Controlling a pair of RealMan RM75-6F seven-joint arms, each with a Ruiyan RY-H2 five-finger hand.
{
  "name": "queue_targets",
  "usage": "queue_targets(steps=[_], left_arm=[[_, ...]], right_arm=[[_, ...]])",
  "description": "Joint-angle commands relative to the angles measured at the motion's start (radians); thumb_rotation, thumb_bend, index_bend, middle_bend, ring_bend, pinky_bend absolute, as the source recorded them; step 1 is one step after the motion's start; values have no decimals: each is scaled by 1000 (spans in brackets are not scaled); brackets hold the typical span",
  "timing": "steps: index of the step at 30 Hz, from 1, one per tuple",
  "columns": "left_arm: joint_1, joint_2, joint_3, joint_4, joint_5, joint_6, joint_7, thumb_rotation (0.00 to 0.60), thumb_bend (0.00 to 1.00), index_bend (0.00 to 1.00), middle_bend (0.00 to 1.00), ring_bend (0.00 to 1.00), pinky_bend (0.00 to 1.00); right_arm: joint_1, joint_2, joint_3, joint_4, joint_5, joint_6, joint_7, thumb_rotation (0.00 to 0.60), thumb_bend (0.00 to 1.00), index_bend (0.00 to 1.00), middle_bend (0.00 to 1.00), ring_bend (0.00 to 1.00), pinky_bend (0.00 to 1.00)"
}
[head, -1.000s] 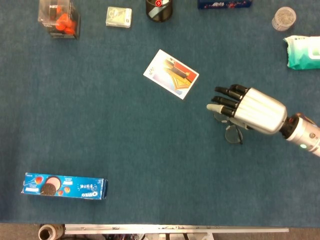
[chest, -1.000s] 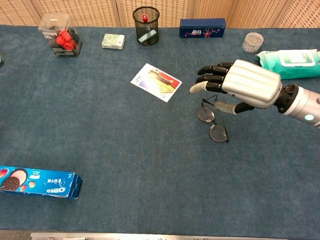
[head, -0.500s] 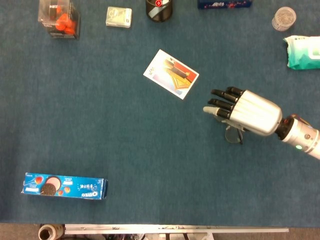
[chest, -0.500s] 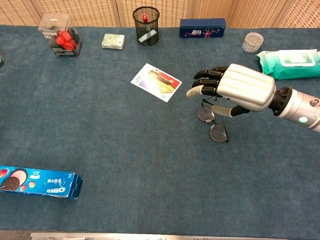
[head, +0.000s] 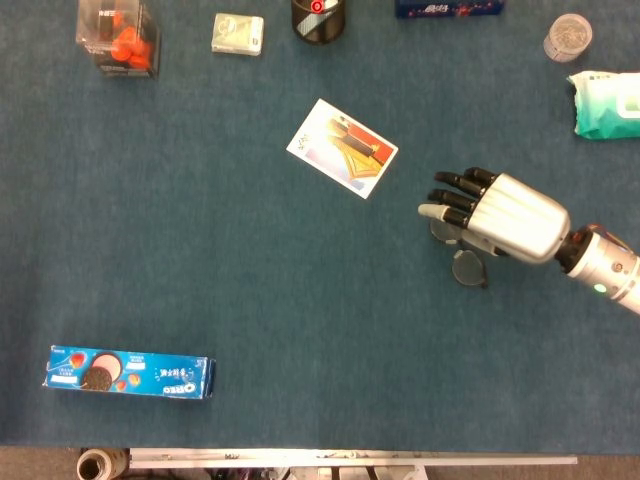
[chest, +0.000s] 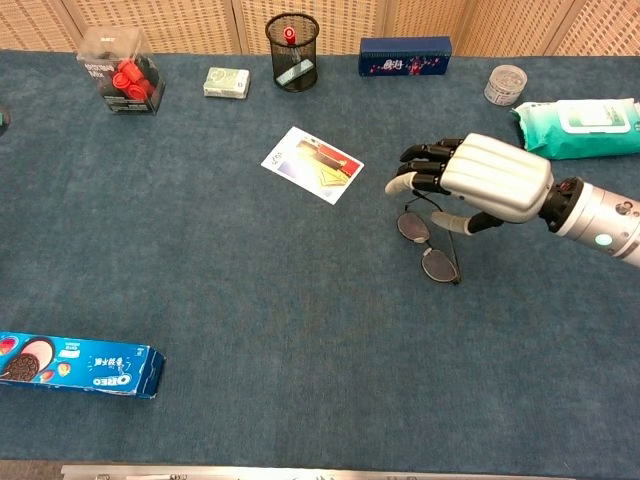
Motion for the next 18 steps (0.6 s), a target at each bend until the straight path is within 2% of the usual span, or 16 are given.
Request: queue_targets(steps=[1,10,18], left_arm=[[0,0,0,0,1,0,0,600,588,493,395,363,449],[1,2,0,-1,2,2,-2,600,588,494,395,363,449],[1,3,1,-1,4,2,-1,600,588,494,395,363,449]], right_arm=[[-7,-18,-3,32,6,-2,23,600,370,266,295,174,353],[-13,-63,-7,114,15,1,78,600,370,266,295,174,353],[-8,-63,-12,105,3,40,75,600,370,266,295,174,353]])
